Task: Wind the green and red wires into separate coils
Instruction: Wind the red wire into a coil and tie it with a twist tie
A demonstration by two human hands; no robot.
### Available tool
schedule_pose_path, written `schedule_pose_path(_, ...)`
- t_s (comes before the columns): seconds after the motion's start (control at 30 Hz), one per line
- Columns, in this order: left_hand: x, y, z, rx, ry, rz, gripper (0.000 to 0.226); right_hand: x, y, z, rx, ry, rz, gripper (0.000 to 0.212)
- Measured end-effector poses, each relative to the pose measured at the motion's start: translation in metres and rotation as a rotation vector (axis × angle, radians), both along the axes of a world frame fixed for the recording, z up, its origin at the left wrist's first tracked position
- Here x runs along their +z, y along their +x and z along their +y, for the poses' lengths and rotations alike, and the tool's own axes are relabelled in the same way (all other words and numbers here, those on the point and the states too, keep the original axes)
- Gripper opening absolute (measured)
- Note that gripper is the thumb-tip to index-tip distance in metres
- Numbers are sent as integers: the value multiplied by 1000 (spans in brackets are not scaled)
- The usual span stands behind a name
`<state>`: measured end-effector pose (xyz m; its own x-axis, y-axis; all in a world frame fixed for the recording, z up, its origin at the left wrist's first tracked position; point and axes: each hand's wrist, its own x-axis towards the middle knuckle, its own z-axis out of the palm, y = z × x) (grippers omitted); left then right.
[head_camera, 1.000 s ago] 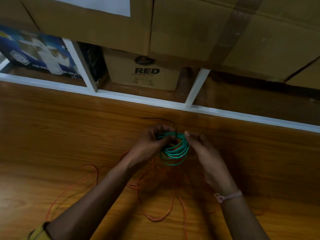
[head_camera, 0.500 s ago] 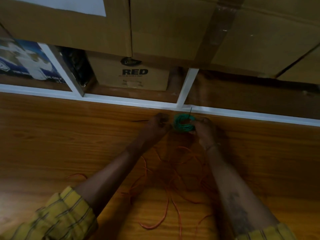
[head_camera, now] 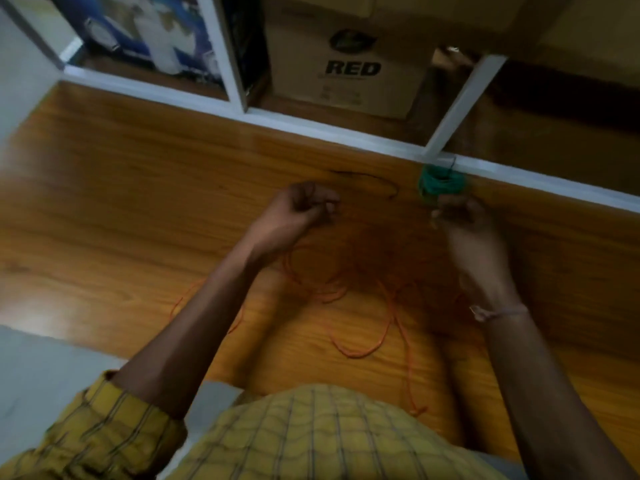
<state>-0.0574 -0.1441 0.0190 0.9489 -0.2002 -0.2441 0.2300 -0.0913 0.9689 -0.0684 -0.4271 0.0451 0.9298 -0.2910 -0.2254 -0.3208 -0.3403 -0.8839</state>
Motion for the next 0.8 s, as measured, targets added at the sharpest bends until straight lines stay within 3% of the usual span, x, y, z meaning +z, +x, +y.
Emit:
schedule_pose_path(0.07, 4, -24, 30, 39, 20, -8, 18, 8, -23, 21, 117, 51, 6, 22)
schedule_pose_path(0.23, 5, -70, 82, 130, 56, 22, 18, 7, -46, 69, 400, -50, 74, 15)
schedule_pose_path(0.43, -15, -100, 108, 116, 189, 51, 12, -36, -50, 89, 788, -583, 102, 24)
schedule_pose_path(0.53, -22, -108, 111, 94, 263, 44, 12, -53, -58, 98, 861, -740, 80, 31)
schedule_pose_path(0.6, -25, -111, 110, 64, 295, 39, 12, -62, -61, 104, 863, -819, 33, 23)
schedule_pose_path(0.7, -26, -111, 105, 26, 306, 76, 9, -66, -65, 109, 849, -789, -39, 4)
schedule_pose_path(0.8, -20, -116, 87, -16, 222, 261, 27, -55, -77, 114, 784, -603, -113, 6)
